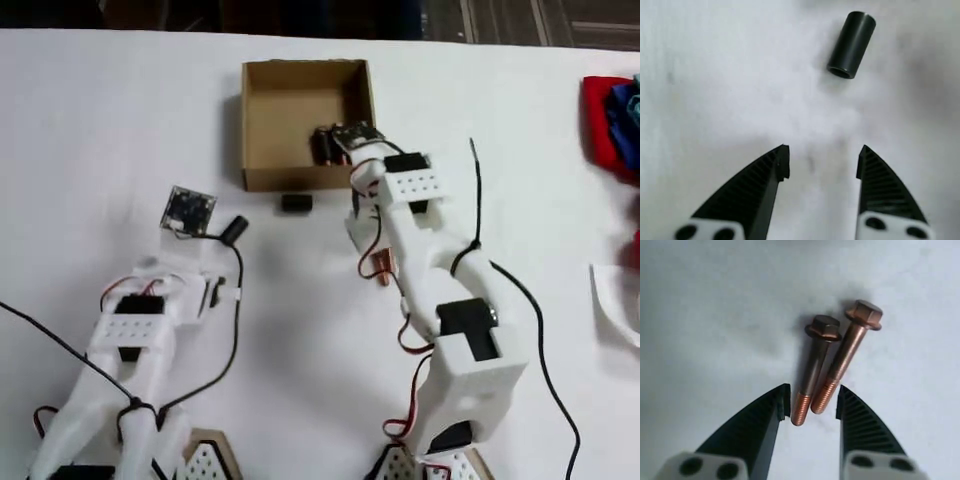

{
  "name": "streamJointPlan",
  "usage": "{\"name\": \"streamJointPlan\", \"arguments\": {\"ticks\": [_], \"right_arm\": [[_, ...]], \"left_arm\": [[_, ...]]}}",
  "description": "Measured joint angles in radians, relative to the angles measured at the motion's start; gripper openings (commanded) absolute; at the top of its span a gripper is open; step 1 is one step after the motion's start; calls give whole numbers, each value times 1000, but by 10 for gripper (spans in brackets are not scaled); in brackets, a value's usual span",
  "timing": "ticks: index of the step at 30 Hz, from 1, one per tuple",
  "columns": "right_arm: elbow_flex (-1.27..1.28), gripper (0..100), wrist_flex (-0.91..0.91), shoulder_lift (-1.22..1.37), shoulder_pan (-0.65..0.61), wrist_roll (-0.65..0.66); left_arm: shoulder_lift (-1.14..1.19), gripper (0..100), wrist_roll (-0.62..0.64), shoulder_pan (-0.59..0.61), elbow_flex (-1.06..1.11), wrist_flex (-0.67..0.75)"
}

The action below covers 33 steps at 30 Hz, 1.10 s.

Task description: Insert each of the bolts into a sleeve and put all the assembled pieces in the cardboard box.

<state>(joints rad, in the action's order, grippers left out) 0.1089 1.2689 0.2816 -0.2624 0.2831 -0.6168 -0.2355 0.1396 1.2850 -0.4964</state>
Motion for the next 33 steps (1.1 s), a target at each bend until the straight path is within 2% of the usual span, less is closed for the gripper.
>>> {"name": "streamJointPlan", "arguments": {"ticks": [16, 24, 33], "right_arm": [[5, 102, -173, 66, -46, -29], [2, 102, -184, 138, -34, -31], [6, 113, -140, 74, -28, -29]], "left_arm": [[0, 230, 0, -5, 0, 0], [0, 230, 0, -6, 0, 0], [0, 230, 0, -5, 0, 0]]}}
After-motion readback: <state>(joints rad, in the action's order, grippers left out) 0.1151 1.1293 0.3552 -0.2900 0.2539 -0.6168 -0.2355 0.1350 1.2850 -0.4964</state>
